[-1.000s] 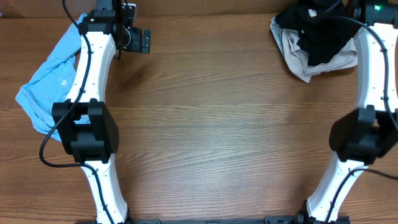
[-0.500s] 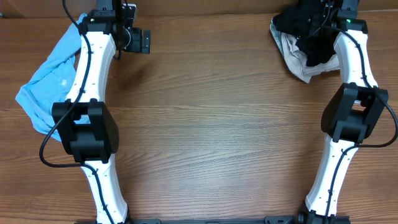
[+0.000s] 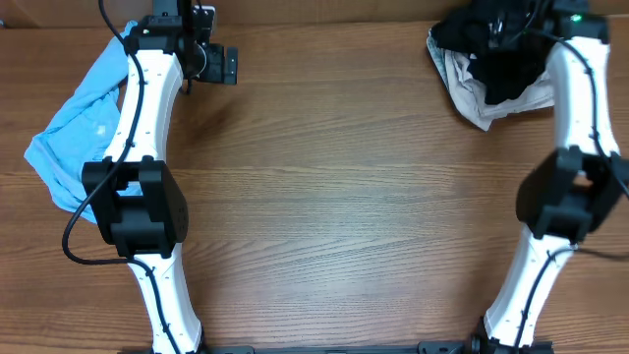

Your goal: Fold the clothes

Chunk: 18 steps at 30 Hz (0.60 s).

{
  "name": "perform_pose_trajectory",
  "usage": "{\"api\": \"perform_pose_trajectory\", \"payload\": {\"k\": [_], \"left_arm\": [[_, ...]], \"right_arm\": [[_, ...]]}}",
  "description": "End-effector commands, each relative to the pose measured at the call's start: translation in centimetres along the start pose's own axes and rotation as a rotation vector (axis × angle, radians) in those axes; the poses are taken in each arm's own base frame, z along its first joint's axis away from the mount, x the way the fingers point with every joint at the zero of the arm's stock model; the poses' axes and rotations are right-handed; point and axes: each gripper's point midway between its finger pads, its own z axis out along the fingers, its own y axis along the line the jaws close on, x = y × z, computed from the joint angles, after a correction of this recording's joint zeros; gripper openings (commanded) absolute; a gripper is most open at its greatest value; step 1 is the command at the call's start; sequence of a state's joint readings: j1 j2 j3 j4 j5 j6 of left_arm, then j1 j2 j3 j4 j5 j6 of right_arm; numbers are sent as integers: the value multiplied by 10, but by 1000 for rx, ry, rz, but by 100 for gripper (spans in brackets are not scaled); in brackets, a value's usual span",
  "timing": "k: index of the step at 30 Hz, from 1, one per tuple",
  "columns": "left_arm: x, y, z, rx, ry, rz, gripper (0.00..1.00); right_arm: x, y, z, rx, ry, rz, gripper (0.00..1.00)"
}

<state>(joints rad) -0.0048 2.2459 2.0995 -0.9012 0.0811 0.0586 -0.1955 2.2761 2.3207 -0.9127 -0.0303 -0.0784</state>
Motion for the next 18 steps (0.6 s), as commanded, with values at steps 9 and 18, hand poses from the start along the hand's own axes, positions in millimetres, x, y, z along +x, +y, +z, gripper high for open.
{"api": "perform_pose_trajectory", "payload": {"k": [9,18], "left_arm": [[4,-1,6,-1,16,-5,100],[4,-1,6,-1,16,-5,100]], "right_arm": [[-57,44,-328,-95,-410,-53,100],[-27,53,-384,-139,-416,-65,100]]}}
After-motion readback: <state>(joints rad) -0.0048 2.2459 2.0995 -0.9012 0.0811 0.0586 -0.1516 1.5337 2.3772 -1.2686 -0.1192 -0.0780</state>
